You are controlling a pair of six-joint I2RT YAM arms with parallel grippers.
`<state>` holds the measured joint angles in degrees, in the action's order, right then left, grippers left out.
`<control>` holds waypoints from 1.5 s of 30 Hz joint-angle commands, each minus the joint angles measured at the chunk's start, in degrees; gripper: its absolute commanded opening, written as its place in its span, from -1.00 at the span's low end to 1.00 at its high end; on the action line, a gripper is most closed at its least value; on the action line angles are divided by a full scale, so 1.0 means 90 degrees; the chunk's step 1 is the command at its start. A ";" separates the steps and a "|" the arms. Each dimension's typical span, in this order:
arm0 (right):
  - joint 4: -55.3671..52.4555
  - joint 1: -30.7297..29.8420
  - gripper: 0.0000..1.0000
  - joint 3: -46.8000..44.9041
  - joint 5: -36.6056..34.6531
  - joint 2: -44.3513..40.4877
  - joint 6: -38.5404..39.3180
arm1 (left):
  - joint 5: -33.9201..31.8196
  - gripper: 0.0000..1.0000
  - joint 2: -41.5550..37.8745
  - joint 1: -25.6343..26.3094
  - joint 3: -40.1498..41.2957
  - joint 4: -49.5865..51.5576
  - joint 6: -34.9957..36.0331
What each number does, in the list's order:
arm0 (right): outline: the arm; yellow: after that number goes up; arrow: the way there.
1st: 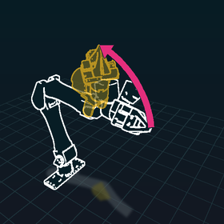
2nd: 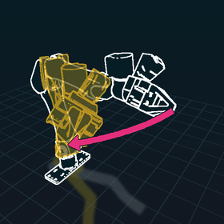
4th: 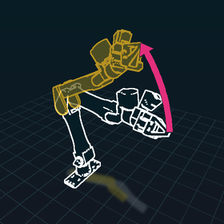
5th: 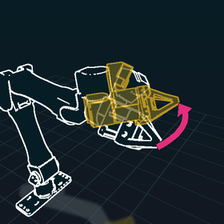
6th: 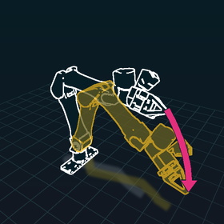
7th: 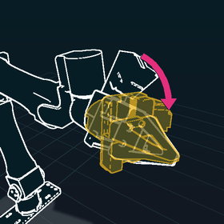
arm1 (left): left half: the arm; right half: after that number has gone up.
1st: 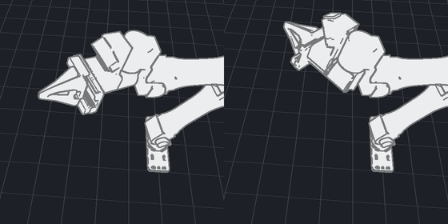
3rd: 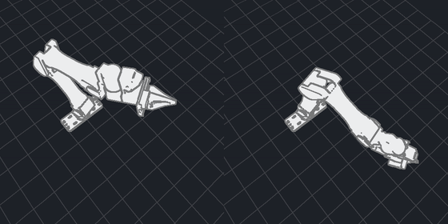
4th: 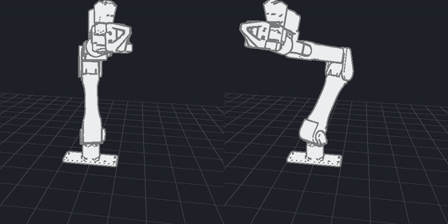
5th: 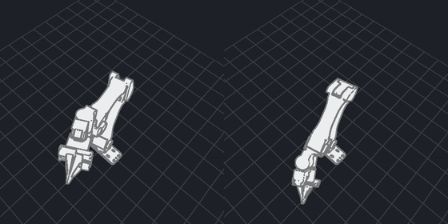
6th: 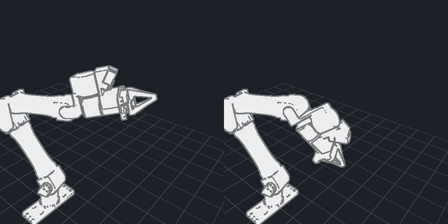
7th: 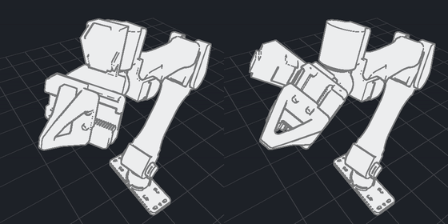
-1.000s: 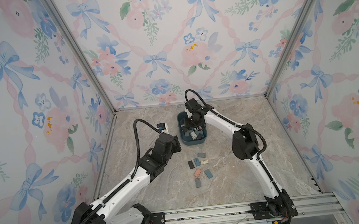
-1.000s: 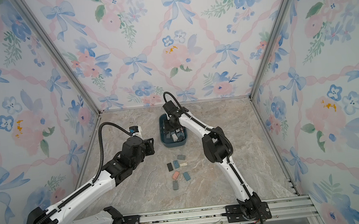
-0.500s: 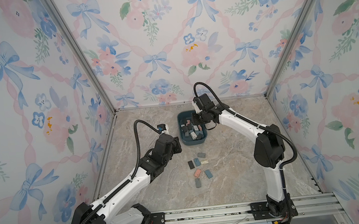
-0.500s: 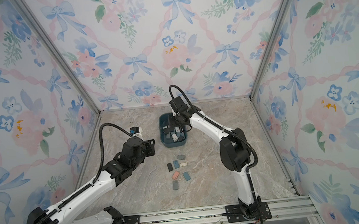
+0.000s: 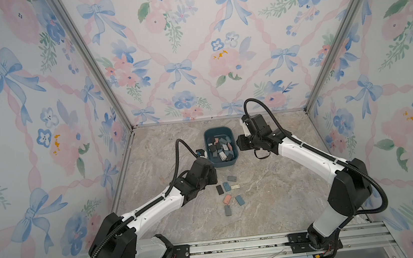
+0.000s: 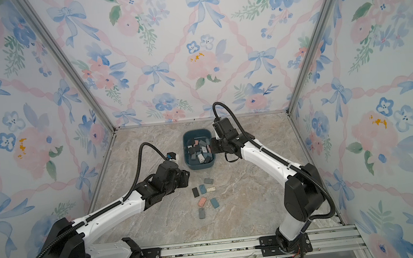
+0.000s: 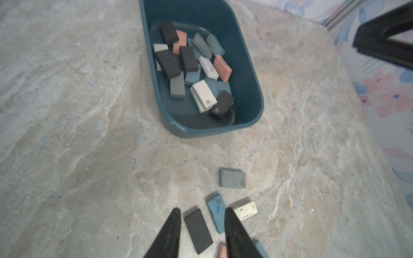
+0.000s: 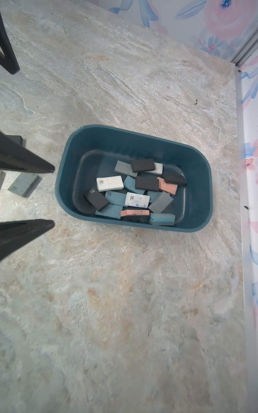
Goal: Put the eraser in the storage box
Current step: Pick up the eraser from the center of the board.
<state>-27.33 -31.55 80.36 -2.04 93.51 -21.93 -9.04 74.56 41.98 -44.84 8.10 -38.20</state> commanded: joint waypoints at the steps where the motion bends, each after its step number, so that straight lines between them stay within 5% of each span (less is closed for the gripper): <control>1: 0.0275 0.0092 -0.24 -0.0391 -0.0192 -0.0417 -0.0082 | 0.0297 -0.24 0.0264 0.0218 -0.0257 0.0287 0.0001; 23: 0.0594 0.0401 -0.24 -0.1461 -0.0222 -0.1184 -0.0196 | 0.0241 0.30 0.1185 0.2052 -0.0252 0.1544 -0.0927; 45: 0.0736 0.0501 -0.23 -0.1800 -0.0179 -0.1269 -0.0229 | 0.0218 0.18 0.1930 0.2515 -0.0407 0.2087 -0.1659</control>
<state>-21.54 -27.73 65.21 -3.46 83.46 -23.18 -7.01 90.45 64.16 -47.62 23.77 -51.72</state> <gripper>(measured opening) 0.384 0.590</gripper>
